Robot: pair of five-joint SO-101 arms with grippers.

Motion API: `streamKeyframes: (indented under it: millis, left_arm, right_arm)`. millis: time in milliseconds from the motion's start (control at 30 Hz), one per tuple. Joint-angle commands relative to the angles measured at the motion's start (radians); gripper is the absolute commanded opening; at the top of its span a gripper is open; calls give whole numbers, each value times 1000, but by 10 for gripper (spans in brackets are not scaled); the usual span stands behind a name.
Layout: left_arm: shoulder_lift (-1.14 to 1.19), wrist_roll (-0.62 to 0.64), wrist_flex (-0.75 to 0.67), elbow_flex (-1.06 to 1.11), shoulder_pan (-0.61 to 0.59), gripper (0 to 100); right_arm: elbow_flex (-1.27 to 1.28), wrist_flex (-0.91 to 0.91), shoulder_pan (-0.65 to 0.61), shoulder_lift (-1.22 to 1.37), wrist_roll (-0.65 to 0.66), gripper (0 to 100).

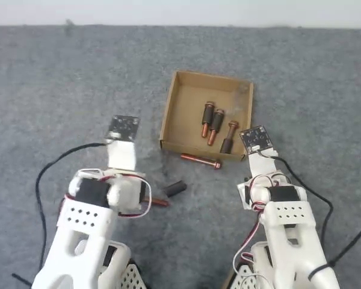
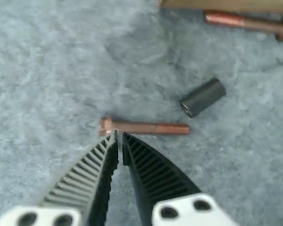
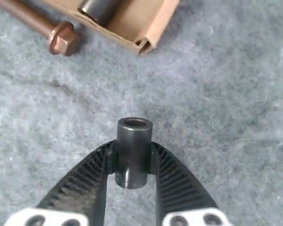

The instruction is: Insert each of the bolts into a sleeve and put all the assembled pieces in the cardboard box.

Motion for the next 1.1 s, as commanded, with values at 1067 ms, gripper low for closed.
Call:
streamKeyframes:
  millis: [1067]
  left_arm:
    - [600, 49, -253, -61, 34, 11]
  right_arm:
    - [-6, -18, 10, -36, -8, 6]
